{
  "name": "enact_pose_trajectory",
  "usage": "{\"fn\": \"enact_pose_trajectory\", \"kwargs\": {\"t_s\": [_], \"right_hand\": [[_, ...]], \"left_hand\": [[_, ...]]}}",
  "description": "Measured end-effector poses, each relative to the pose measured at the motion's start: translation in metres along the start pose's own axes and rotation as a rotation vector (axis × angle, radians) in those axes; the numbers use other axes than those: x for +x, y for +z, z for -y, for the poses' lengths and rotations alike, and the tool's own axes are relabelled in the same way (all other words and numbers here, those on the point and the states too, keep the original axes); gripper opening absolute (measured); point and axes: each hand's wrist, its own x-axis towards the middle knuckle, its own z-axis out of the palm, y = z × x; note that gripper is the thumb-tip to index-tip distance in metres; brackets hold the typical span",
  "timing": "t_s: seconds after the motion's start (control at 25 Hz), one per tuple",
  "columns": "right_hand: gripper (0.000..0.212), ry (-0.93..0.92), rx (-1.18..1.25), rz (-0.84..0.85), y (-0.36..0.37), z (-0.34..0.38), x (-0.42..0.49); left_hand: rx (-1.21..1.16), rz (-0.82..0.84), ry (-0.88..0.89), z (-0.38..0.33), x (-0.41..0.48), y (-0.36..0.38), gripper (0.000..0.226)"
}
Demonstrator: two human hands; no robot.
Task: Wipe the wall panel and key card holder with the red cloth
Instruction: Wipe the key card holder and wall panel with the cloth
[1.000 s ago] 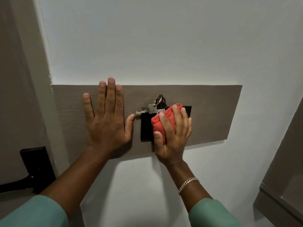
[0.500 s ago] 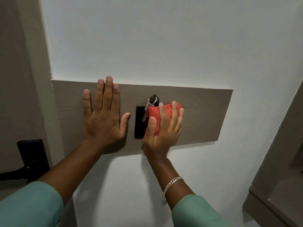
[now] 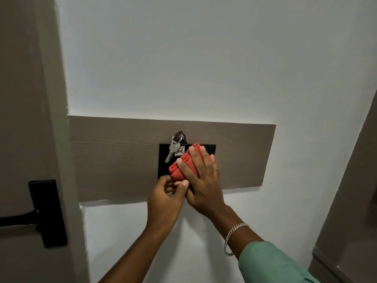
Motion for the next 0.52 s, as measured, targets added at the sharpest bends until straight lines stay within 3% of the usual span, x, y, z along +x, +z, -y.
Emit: {"fn": "enact_pose_trajectory", "kwargs": {"t_s": [0.16, 0.32, 0.52], "right_hand": [[0.077, -0.053, 0.056, 0.058, -0.006, -0.014, -0.004], [0.084, -0.109, 0.041, 0.222, -0.02, -0.046, -0.025], [0.089, 0.244, 0.226, 0.327, -0.06, -0.089, -0.081]], "left_hand": [[-0.105, -0.087, -0.077, -0.001, 0.004, 0.022, 0.016], [-0.129, -0.118, -0.141, 0.005, -0.011, 0.055, 0.02], [-0.198, 0.004, -0.202, 0.007, -0.029, 0.123, 0.012]]}}
